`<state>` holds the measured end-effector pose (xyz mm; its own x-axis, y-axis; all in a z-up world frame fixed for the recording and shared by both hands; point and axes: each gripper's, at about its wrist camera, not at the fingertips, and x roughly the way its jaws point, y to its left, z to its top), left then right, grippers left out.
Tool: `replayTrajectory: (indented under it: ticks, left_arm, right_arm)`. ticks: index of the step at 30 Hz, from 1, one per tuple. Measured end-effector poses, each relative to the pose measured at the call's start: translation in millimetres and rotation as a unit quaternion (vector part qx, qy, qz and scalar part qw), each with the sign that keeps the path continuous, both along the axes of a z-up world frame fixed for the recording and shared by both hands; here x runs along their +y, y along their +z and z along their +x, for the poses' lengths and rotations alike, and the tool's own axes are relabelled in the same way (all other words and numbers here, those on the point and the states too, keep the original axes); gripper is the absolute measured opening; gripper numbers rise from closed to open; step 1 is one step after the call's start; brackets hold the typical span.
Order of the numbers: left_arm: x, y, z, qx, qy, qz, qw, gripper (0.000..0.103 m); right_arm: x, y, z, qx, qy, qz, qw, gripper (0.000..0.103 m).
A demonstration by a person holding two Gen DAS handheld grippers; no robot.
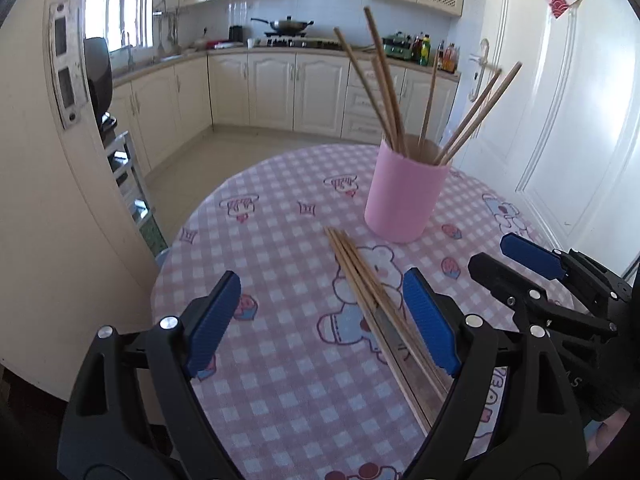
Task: Organize utensils
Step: 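Withdraw both open grippers from the cup back toward the pile, then lower both open grippers over the chopstick pile and align with chopsticks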
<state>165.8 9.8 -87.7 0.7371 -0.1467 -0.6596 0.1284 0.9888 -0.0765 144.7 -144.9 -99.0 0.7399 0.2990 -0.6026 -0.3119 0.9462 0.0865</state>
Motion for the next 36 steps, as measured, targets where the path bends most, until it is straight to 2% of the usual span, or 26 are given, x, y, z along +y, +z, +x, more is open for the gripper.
replayTrajectory:
  ticks: [4, 8, 18, 23, 32, 36]
  left_arm:
    - [1.8, -17.9, 6.9, 0.033, 0.004, 0.001, 0.9995, 0.082]
    - [4.1, -34.0, 11.8, 0.061, 0.005, 0.008, 0.9981, 0.082]
    - [1.5, -52.7, 18.7, 0.085, 0.000, 0.018, 0.9962, 0.082]
    - [-5.4, -60.8, 20.0, 0.093, -0.012, 0.032, 0.9951, 0.082]
    - [-12.4, -71.0, 27.7, 0.120, -0.026, 0.005, 0.9925, 0.082]
    - [-18.3, -78.7, 31.5, 0.136, -0.033, 0.003, 0.9901, 0.082]
  right_arm:
    - [5.6, -21.3, 11.2, 0.060, 0.004, -0.014, 0.998, 0.046]
    - [13.3, -38.0, 16.8, 0.093, 0.013, -0.040, 0.995, 0.046]
    - [28.4, -60.2, 19.4, 0.110, 0.018, -0.107, 0.988, 0.046]
    - [25.4, -60.0, 20.3, 0.107, 0.020, -0.102, 0.989, 0.046]
    - [20.0, -59.7, 16.3, 0.114, 0.035, -0.103, 0.987, 0.046]
    - [15.3, -59.3, 11.0, 0.116, 0.040, -0.100, 0.987, 0.051]
